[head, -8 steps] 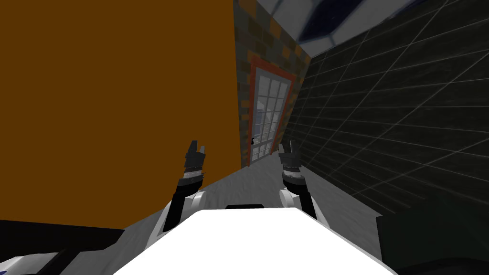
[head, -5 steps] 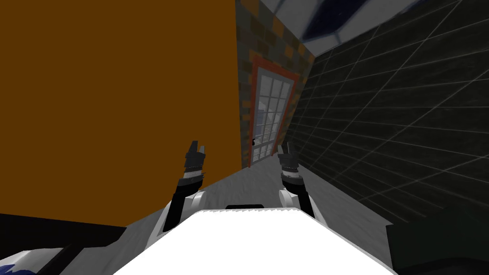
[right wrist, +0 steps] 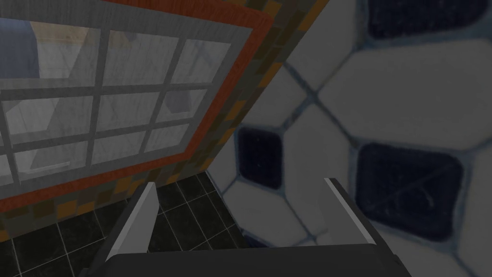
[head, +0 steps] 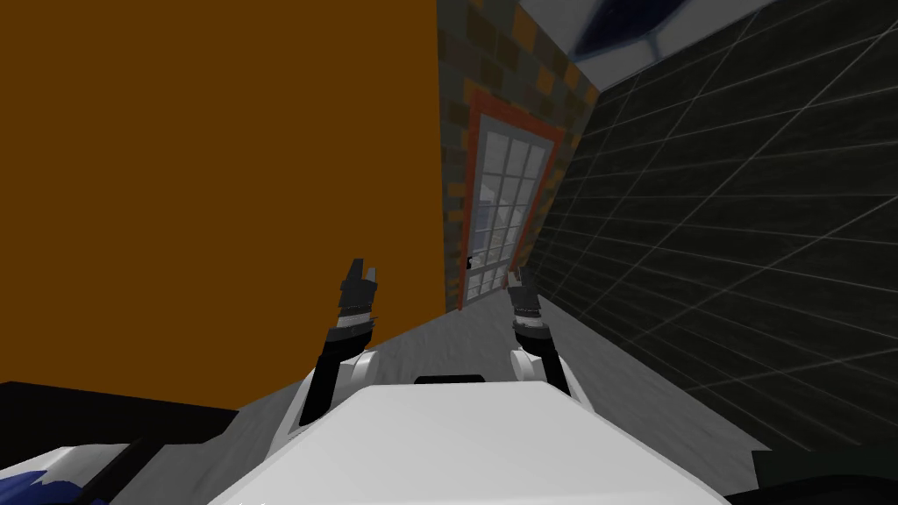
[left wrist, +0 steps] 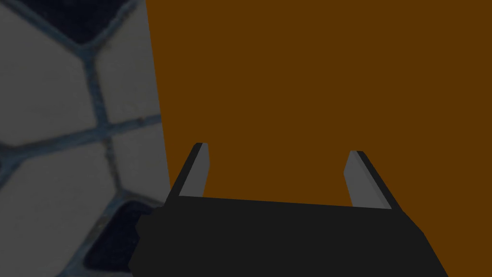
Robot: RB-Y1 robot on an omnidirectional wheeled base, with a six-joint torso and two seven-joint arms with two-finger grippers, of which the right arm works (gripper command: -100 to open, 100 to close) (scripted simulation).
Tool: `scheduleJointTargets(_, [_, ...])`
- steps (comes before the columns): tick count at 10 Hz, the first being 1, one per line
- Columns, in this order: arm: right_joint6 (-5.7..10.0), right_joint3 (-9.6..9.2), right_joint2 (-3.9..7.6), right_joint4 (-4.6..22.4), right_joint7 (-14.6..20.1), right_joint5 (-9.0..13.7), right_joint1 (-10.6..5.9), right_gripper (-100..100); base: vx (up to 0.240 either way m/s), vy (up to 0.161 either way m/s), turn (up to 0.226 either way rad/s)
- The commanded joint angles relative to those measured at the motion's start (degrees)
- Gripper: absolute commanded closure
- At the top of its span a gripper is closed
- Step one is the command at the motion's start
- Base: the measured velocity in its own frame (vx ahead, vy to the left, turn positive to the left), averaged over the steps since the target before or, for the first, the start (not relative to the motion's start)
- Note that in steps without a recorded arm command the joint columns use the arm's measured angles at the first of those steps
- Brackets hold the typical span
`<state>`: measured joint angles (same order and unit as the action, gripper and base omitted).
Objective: Pull the door open
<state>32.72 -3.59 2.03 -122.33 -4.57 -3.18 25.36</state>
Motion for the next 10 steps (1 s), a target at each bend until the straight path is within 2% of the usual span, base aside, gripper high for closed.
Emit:
scheduleJointTargets(1, [0.18,-0.16,0.21,1.7,-2.7,0.1,-0.34,-100,0.076,-0.035,0.088])
scheduleJointTargets(6, [1.62,0.01,1.29,8.4,-10.5,1.1,-1.54,-100,0.09,-0.045,0.102])
scheduleJointTargets(7, [1.62,0.01,1.29,8.4,-10.9,1.1,-1.54,-100,0.058,-0.036,0.032])
scheduleJointTargets(10, [2.61,0.13,1.91,13.0,-15.9,1.7,-2.36,-100,0.063,-0.049,0.1])
